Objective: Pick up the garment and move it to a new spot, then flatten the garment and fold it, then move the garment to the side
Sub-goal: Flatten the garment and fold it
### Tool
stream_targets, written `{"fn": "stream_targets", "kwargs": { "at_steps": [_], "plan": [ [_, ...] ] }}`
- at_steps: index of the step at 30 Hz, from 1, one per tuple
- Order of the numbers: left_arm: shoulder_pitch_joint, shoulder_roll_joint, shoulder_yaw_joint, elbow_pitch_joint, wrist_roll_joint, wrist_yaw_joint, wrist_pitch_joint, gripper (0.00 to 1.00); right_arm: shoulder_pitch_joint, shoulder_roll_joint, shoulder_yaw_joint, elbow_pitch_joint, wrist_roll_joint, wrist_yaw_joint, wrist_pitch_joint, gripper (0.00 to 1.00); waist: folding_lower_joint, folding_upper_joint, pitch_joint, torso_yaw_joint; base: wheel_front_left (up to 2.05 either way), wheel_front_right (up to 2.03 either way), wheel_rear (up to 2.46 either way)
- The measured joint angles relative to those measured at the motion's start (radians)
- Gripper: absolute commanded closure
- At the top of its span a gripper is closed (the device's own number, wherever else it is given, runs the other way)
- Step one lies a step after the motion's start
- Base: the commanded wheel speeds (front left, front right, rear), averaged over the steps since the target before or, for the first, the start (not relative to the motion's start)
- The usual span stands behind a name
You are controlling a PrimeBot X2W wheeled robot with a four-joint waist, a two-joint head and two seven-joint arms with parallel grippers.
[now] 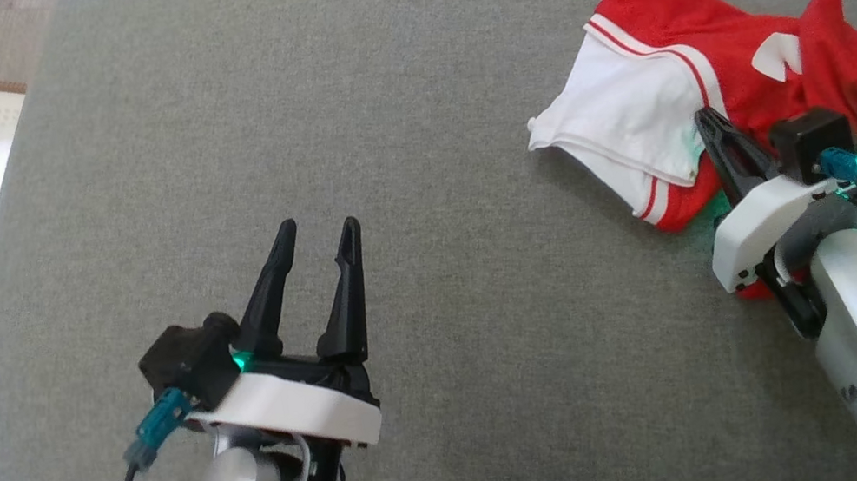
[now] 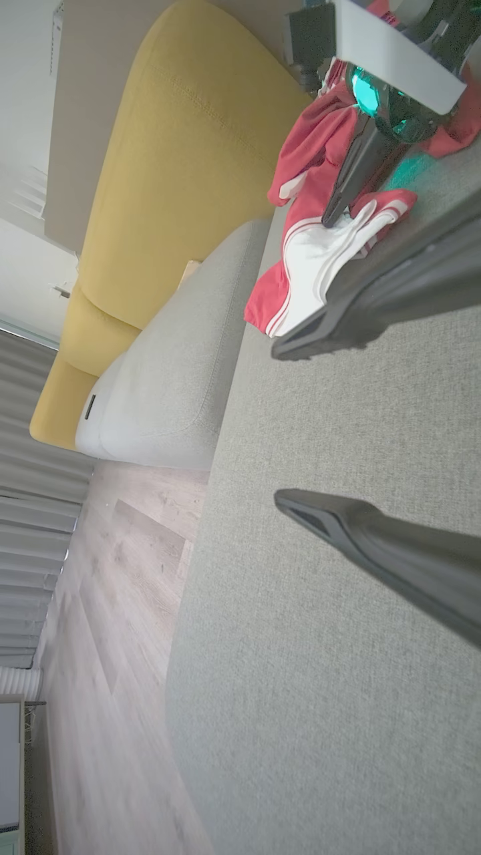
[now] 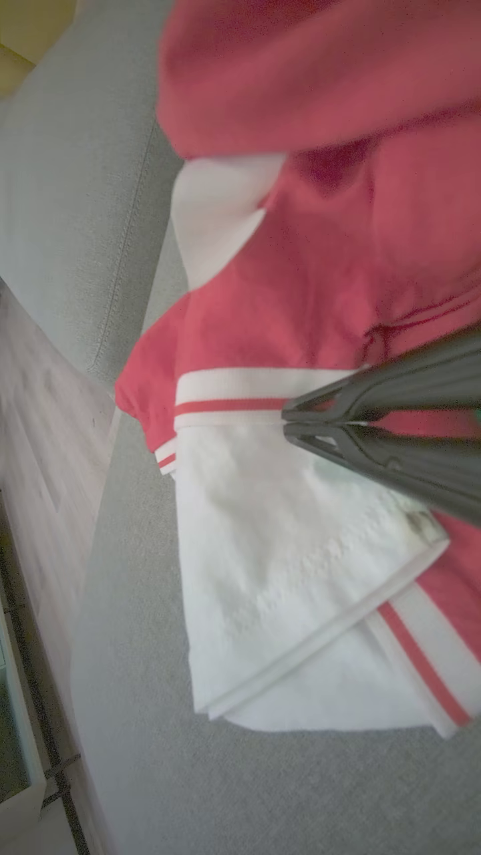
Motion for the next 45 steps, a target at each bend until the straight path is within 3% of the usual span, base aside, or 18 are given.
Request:
{"fn": "stream_targets", "kwargs": {
  "at_steps": [7, 16, 26, 33, 34, 35, 45],
  "plan": [
    [0.003, 0.0, 0.005, 0.003, 0.0, 0.0, 0.0, 0.0, -0.019, -0.003, 0.012, -0.024, 0.0, 0.0, -0.035, 1.0, 0.0, 0.0, -0.043, -0.013, 0.0, 0.0, 0.0],
    [0.048, 0.0, 0.032, -0.002, 0.001, 0.002, 0.0, 0.0, 0.004, -0.009, -0.038, -0.201, 0.048, 0.0, -0.035, 1.0, 0.0, 0.0, -0.105, -0.065, 0.0, 0.0, 0.0],
    [0.08, 0.0, 0.072, -0.028, 0.021, -0.001, 0.0, 0.0, 0.282, 0.07, -0.113, -0.443, 0.066, 0.0, -0.014, 1.0, 0.0, 0.0, -0.148, -0.18, 0.0, 0.0, 0.0],
    [0.097, 0.0, 0.132, -0.036, 0.022, -0.002, 0.0, 0.0, 0.402, 0.087, -0.125, -0.523, 0.138, 0.0, -0.014, 1.0, 0.0, 0.0, -0.17, -0.26, 0.0, 0.0, 0.0],
    [0.104, 0.0, 0.133, -0.038, 0.022, -0.004, 0.0, 0.0, 0.415, 0.088, -0.123, -0.524, 0.15, 0.0, -0.011, 0.22, 0.0, 0.0, -0.174, -0.269, 0.0, 0.0, 0.0],
    [0.113, 0.0, 0.133, -0.038, 0.022, -0.01, 0.0, 0.0, 0.427, 0.089, -0.119, -0.525, 0.161, 0.0, -0.011, 0.0, 0.0, 0.0, -0.177, -0.278, 0.0, 0.0, 0.0],
    [0.135, 0.0, 0.133, -0.037, 0.022, -0.016, 0.0, 0.0, 0.447, 0.093, -0.106, -0.551, 0.169, 0.0, -0.012, 0.0, 0.0, 0.0, -0.187, -0.3, 0.0, 0.0, 0.0]
  ]
}}
